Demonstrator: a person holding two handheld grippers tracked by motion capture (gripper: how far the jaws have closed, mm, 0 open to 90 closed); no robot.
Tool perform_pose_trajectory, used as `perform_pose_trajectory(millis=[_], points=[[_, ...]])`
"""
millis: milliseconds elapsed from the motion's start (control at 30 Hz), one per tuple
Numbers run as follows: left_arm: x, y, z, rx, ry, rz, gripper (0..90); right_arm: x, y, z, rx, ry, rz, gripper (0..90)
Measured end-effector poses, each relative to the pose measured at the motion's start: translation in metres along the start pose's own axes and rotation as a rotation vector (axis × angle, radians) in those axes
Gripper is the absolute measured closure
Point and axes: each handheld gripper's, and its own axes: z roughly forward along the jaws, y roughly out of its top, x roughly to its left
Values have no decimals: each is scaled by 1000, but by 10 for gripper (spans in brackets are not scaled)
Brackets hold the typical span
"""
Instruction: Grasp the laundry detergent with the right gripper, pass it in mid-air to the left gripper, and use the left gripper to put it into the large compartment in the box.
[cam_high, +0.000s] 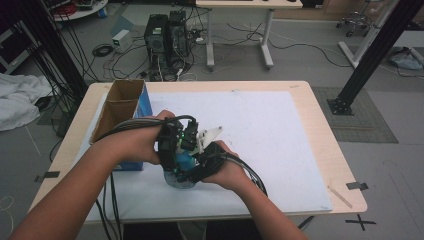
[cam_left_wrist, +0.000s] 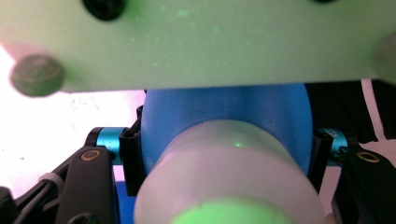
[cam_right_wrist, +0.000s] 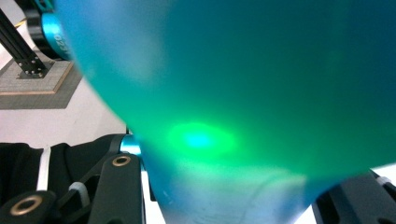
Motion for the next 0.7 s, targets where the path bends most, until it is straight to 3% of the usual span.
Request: perform_pose_trajectory(millis=[167, 300, 533, 700], points=[[1, -1, 0, -8, -17, -15, 380, 0, 0, 1, 11, -13, -17, 476], [3, -1, -1, 1, -35, -16, 384, 1, 1, 1, 3, 5, -4, 475], [3, 3, -5, 24, -43, -16, 385, 2, 2, -1, -9, 12, 1, 465], [5, 5, -8, 9, -45, -19, 384, 2, 3, -5, -13, 9, -1, 453]])
